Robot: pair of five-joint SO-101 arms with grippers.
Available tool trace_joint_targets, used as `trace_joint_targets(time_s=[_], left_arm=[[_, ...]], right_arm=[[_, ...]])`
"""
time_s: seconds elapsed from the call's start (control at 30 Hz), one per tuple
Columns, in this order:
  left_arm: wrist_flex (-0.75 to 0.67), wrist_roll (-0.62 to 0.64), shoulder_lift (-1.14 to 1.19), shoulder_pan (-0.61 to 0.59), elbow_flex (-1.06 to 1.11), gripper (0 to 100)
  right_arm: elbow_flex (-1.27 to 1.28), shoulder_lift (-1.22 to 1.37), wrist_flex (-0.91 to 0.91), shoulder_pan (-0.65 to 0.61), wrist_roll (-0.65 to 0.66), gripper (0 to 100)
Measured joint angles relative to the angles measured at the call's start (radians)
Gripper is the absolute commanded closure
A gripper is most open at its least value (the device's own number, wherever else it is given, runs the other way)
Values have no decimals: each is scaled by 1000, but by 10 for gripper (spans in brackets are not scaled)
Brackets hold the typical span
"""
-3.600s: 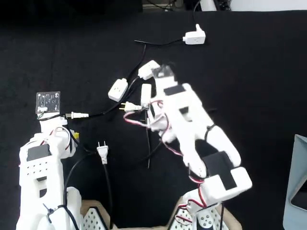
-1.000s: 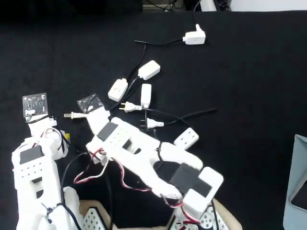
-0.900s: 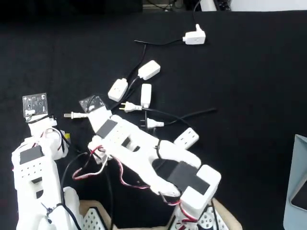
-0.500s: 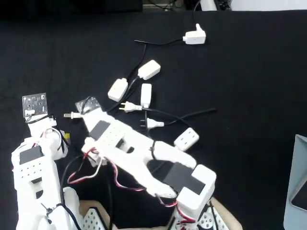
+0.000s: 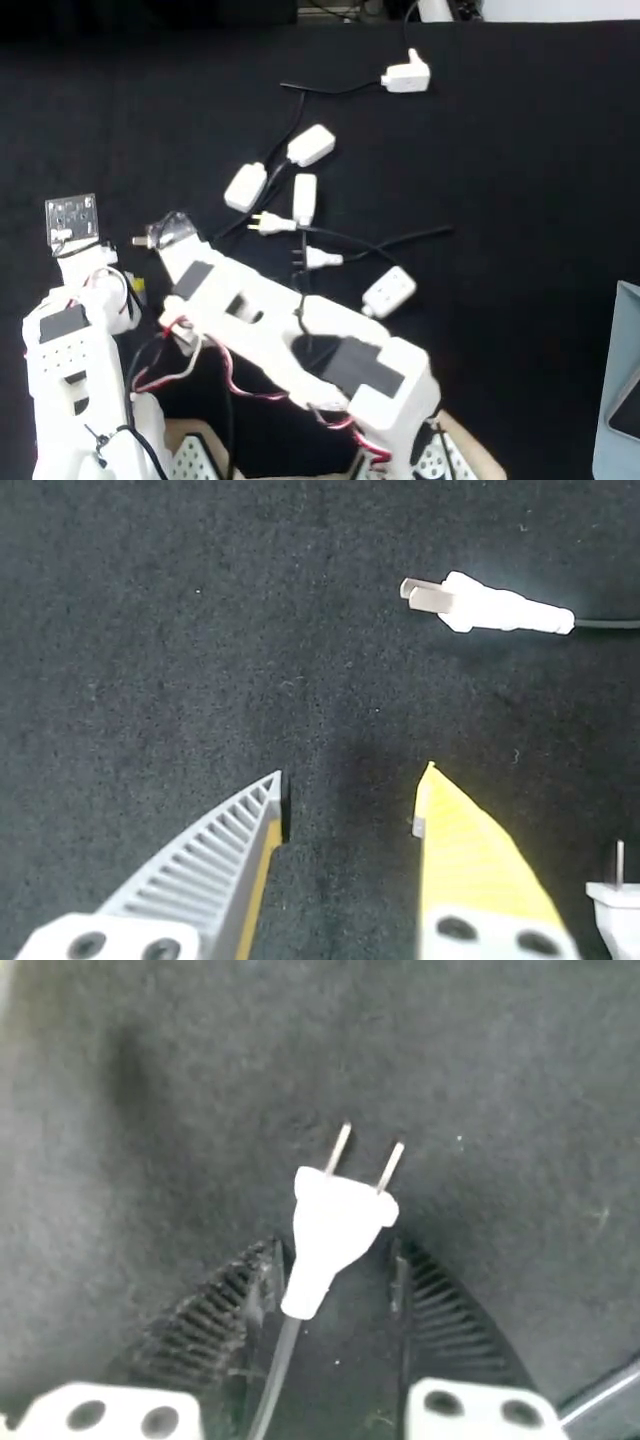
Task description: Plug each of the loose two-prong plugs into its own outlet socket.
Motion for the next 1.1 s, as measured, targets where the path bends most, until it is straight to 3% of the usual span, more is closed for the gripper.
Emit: trace_joint_targets(time_s=[0.07,0.4,0.67,0.93,1.1], left_arm=[[0,0,0,0,0,783],[0,0,0,0,0,783],[0,0,0,25,0,783],[0,0,0,25,0,783],[0,0,0,25,0,783]], right_arm=[[-2,0,2,15,0,988],[72,-250,40,112,152,986],[147,-623,31,331,311,986],[338,-905,-216,542,433,986],[554,-1066,-407,574,628,986]])
